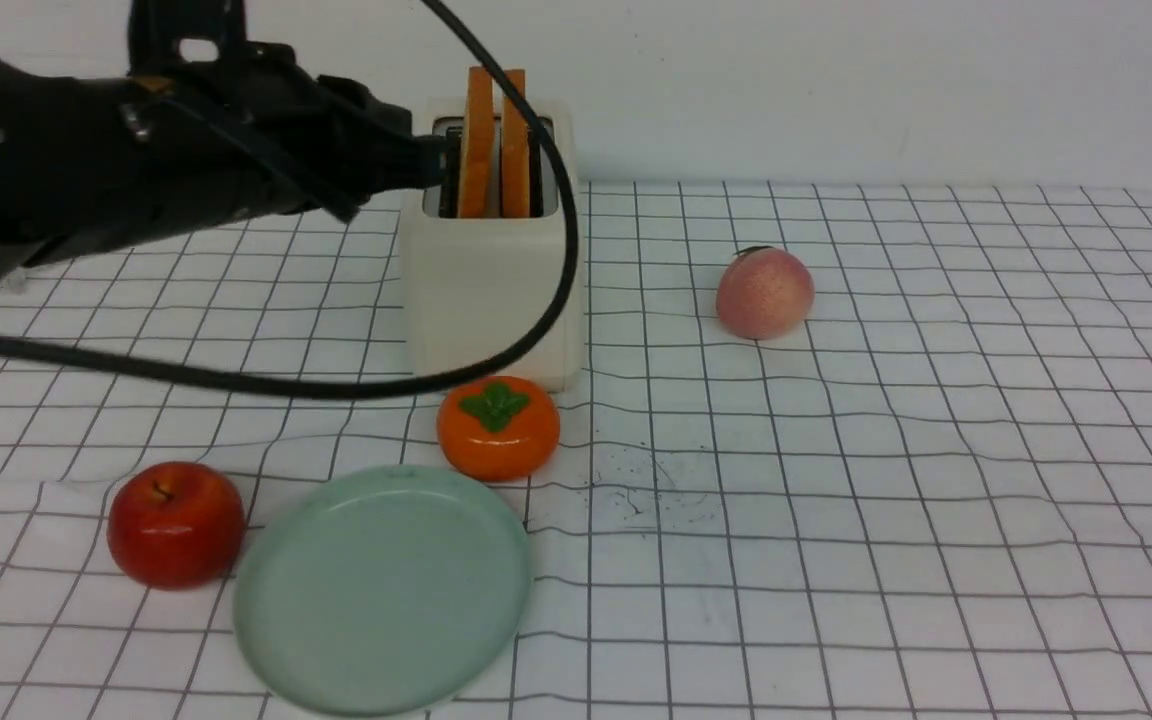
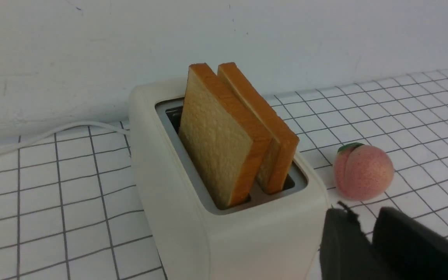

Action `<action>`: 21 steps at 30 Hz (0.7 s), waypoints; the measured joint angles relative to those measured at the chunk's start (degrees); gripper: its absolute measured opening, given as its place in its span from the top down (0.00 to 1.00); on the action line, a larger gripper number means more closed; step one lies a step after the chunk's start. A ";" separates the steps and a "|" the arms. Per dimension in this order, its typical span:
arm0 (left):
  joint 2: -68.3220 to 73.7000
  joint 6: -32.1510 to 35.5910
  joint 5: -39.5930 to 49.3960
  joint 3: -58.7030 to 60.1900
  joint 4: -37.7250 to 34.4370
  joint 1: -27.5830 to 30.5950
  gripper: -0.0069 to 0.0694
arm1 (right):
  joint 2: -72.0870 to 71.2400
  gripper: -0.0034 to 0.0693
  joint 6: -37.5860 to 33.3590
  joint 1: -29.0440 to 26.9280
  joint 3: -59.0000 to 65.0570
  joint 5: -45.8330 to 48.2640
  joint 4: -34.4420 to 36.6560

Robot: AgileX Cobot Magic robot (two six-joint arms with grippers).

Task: Take toasted bread from bread machine on white checkered table place on plate.
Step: 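Reach for a toast slice standing in the toaster with the left gripper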

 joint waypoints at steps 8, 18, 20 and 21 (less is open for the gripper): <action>13.30 0.80 -0.70 -8.74 2.67 0.00 0.41 | 0.00 0.94 0.00 0.07 0.00 -0.43 1.39; 21.59 2.37 -11.23 -12.53 4.54 0.00 0.40 | 0.00 0.92 0.00 0.07 0.00 -0.49 2.50; 21.84 2.30 -11.30 -12.53 4.54 0.00 0.40 | 0.00 0.92 0.00 0.07 0.00 -0.54 2.50; 21.96 2.24 -10.66 -12.53 4.54 0.00 0.40 | 0.00 0.92 0.00 0.07 0.00 -0.56 2.57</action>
